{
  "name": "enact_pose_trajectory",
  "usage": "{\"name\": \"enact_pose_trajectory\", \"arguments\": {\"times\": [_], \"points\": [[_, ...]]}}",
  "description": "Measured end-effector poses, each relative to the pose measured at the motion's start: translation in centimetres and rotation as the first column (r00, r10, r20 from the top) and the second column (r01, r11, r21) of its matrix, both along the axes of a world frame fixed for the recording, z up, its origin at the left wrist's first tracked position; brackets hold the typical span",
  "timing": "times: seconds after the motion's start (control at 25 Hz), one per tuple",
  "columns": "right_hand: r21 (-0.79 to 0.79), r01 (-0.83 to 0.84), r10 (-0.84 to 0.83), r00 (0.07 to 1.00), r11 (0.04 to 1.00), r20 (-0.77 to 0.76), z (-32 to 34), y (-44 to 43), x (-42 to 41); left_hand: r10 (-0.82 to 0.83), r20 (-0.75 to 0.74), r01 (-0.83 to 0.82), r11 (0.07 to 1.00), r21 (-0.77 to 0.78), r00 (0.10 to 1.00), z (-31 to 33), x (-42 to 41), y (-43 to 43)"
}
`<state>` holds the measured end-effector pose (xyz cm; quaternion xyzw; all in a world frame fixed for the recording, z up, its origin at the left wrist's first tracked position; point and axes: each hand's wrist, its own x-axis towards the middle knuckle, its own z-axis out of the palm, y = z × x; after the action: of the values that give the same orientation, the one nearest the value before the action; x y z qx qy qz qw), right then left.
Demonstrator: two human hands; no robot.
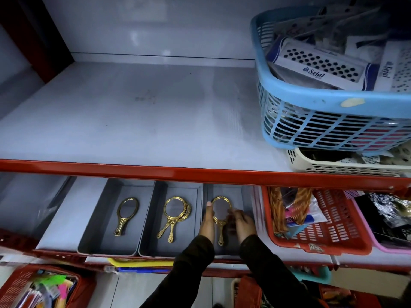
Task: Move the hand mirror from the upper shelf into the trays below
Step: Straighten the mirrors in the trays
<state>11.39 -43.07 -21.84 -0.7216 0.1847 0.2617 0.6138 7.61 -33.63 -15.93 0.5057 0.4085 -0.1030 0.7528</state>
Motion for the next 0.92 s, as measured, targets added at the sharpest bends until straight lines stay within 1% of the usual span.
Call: {"name": "enact_pose_trajectory", "arguments": {"times": [0.12, 0.2, 0.28, 0.36, 0.48, 0.56, 0.6, 0.72, 0.8, 0.92], "points": [[0.145, 0.046, -0.048, 0.999, 0.988, 0.01, 1.9, 2.9, 0.2, 0.04, 0.108, -0.044, 0.998, 0.034, 0.993, -0.2, -0.3, 3.3], [0.227, 0.016, -0.01, 0.999, 0.974, -0.031, 2.2, 5.6, 0.1, 0.108, 0.175, -0.115, 0.993, 0.032, 0.979, -0.5, -0.5, 6.5], [0.273, -0.017, 0.048, 0.993, 0.962, -0.107, 1.5, 8.2, -0.4, 0.19, 0.155, -0.199, 0.979, 0.048, 0.97, -1.3, -0.6, 9.5], [0.224, -0.042, 0.079, 0.984, 0.974, -0.16, -0.1, 10.5, -1.1, 0.231, 0.089, -0.238, 0.967, 0.086, 0.969, -2.0, -1.2, 11.8], [0.119, -0.052, 0.079, 0.968, 0.992, -0.239, -2.4, 13.3, -2.2, 0.224, -0.06, -0.218, 0.971, 0.096, 0.973, -4.3, -2.1, 14.2], [0.049, -0.05, 0.062, 0.961, 0.998, -0.269, -4.2, 14.6, -2.5, 0.194, -0.13, -0.174, 0.973, 0.153, 0.972, -9.0, -1.9, 15.2], [0.02, -0.048, 0.052, 0.96, 0.999, -0.274, -5.3, 14.9, -2.5, 0.165, -0.162, -0.141, 0.978, 0.151, 0.973, -9.9, -2.1, 15.2], [0.007, -0.043, 0.043, 0.959, 0.999, -0.279, -8.6, 15.7, -2.6, 0.097, -0.216, -0.076, 0.992, 0.101, 0.972, -8.4, -2.9, 14.7], [0.011, 0.011, -0.007, 0.956, 1.0, -0.294, -9.5, 16.1, -2.9, 0.099, -0.204, -0.091, 0.995, 0.046, 0.974, -7.2, -3.3, 14.9], [0.004, 0.049, -0.045, 0.954, 0.999, -0.297, -10.4, 16.2, -3.2, 0.119, -0.191, -0.132, 0.99, -0.053, 0.974, -6.0, -3.3, 15.5]]}}
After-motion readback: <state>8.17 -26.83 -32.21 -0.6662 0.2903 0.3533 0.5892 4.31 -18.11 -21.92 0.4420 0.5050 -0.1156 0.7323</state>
